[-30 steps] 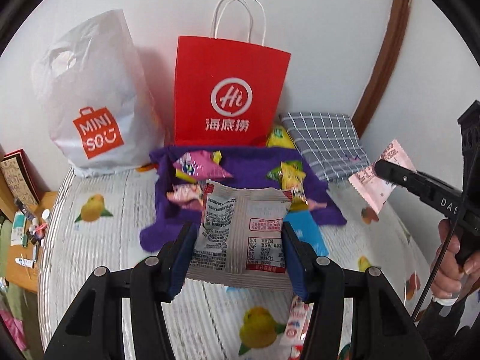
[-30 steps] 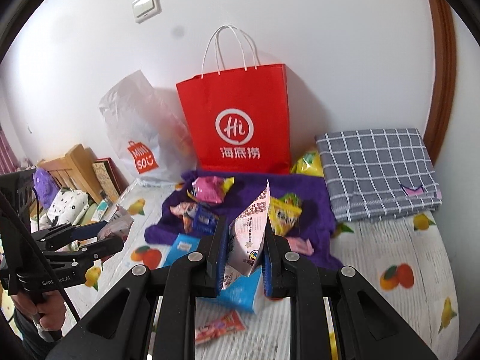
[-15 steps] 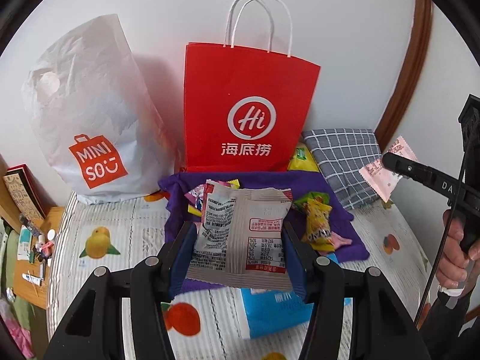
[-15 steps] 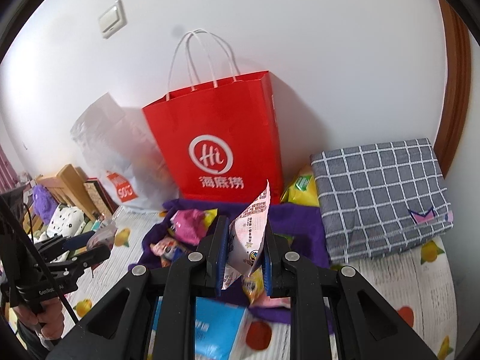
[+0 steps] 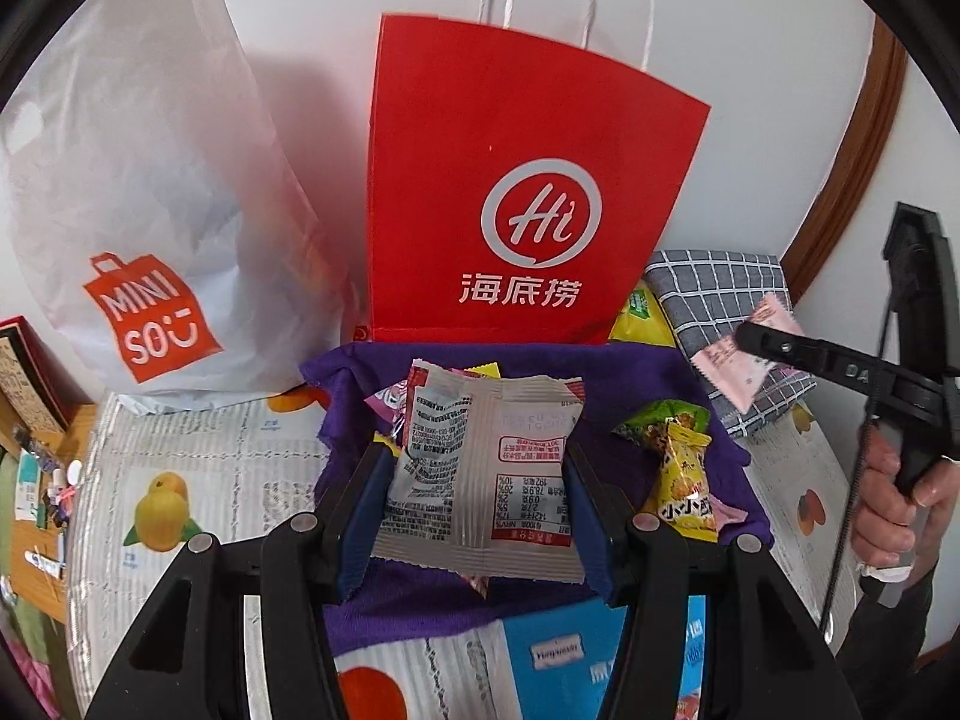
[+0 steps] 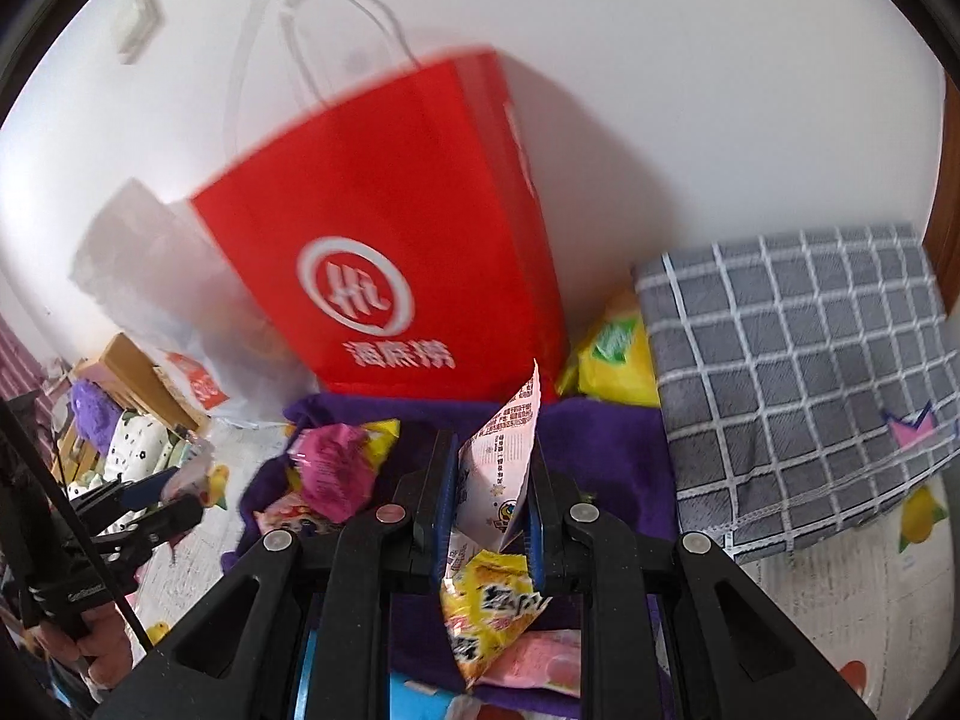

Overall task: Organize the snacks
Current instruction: 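Open the left tool to drop the white packet while the right tool releases the pink wrapper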

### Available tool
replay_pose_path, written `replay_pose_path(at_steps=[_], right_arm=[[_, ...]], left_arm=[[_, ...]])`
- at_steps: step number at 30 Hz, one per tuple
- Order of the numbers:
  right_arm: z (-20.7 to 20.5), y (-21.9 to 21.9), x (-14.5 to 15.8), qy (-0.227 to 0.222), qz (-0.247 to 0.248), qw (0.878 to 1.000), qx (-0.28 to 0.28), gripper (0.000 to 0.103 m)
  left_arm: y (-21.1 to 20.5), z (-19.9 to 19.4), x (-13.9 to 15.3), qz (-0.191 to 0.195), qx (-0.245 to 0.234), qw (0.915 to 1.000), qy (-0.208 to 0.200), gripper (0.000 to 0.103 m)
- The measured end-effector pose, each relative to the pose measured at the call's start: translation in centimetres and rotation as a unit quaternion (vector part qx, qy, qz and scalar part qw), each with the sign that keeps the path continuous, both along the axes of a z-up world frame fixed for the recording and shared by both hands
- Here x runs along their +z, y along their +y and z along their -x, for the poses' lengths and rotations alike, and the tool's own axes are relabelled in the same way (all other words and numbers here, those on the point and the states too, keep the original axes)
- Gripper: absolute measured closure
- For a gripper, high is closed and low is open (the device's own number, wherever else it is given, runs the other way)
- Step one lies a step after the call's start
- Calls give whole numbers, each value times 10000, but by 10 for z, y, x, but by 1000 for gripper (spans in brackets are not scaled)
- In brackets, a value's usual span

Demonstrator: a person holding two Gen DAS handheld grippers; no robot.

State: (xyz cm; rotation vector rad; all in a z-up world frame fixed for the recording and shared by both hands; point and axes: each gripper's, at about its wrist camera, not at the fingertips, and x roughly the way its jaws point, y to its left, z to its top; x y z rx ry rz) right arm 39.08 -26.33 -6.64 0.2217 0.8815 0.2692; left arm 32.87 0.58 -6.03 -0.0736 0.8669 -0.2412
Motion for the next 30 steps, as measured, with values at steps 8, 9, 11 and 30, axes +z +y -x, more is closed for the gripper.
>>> replay_pose_path(at_steps=[8, 9, 11, 30], right_arm=[[-25, 5, -42, 453, 81, 9989, 113, 83], [-28, 5, -48, 516, 86, 9986, 100, 83], [-33, 5, -56, 598, 121, 9981, 77, 83], [-9, 10, -30, 250, 800, 9959, 340, 50]], left_arm=[[-5, -22, -21, -26, -61, 9998, 208, 49], [-6, -25, -24, 10, -71, 9996, 256, 49], [-9, -30, -31, 38, -91, 9994, 330, 49], [-27, -49, -65, -3, -124, 9976, 685, 49]])
